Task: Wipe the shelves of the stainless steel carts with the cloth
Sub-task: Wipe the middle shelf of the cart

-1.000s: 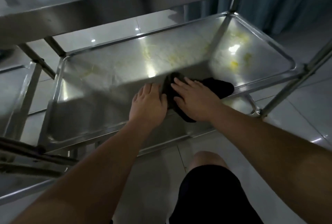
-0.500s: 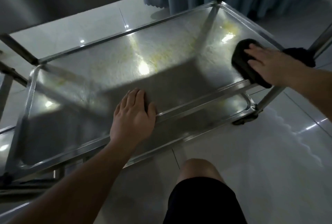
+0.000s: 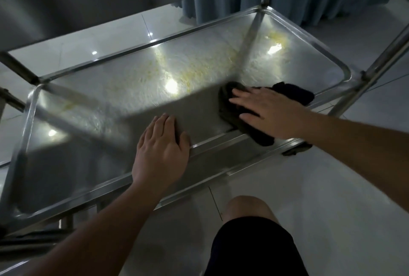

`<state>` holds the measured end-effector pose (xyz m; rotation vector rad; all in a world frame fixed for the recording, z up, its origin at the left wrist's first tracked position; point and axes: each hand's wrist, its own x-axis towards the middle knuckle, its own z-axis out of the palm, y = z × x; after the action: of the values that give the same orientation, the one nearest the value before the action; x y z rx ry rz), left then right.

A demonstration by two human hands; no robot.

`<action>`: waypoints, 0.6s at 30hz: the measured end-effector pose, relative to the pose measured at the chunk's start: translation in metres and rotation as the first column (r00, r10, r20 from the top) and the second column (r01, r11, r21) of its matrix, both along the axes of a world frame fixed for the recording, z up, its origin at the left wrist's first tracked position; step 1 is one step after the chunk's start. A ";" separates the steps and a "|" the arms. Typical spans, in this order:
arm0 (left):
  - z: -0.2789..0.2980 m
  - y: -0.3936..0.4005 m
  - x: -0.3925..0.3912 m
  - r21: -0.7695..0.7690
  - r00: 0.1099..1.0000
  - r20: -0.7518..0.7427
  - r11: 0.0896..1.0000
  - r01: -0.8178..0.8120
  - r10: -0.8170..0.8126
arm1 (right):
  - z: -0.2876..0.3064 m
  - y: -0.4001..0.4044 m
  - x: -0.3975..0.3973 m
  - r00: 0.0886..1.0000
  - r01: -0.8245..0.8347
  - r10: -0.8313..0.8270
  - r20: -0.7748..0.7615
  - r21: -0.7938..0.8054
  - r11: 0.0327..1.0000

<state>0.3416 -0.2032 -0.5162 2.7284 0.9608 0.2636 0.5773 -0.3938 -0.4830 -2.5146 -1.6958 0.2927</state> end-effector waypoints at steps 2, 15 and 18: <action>0.000 0.000 0.001 0.003 1.000 0.000 1.000 0.000 0.000 | 0.002 -0.017 0.035 0.997 0.064 -0.065 0.038 0.010 0.998; -0.009 0.006 0.002 0.037 1.000 0.019 0.999 -0.025 0.024 | -0.008 0.030 0.129 0.577 0.817 -0.815 -0.048 0.014 0.577; -0.010 0.004 0.003 0.063 0.999 0.018 0.998 -0.031 0.030 | 0.000 0.068 0.088 0.729 0.684 -0.684 -0.017 0.043 0.728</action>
<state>0.3444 -0.1987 -0.5267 2.7654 1.0072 0.3279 0.6657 -0.3258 -0.4833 -2.8695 -0.6378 0.1737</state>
